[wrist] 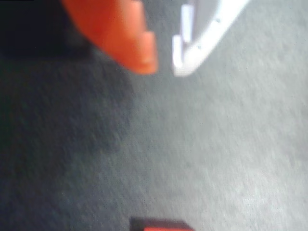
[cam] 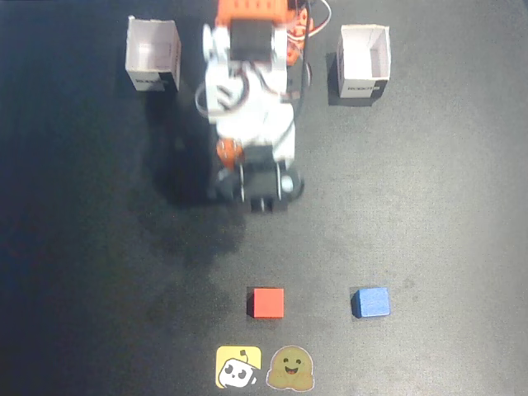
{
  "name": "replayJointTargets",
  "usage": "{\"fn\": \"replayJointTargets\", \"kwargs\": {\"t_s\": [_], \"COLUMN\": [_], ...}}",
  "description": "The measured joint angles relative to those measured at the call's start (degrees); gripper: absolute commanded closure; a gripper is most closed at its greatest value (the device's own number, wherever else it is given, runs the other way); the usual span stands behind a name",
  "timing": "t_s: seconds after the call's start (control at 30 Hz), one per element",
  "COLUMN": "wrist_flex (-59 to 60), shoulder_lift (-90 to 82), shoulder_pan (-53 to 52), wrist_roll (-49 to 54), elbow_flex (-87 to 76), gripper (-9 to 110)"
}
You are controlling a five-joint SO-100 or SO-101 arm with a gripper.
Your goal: Put the red cube in the right box and the blue cube in the left box.
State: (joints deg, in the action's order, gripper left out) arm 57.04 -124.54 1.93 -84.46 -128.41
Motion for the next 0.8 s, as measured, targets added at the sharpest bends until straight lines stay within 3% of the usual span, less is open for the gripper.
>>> {"fn": "replayJointTargets", "kwargs": {"t_s": [0.8], "wrist_flex": [-0.18], "shoulder_lift": [34.01], "shoulder_pan": [3.52], "wrist_roll": [-2.64], "elbow_flex": [29.09], "gripper": [85]}}
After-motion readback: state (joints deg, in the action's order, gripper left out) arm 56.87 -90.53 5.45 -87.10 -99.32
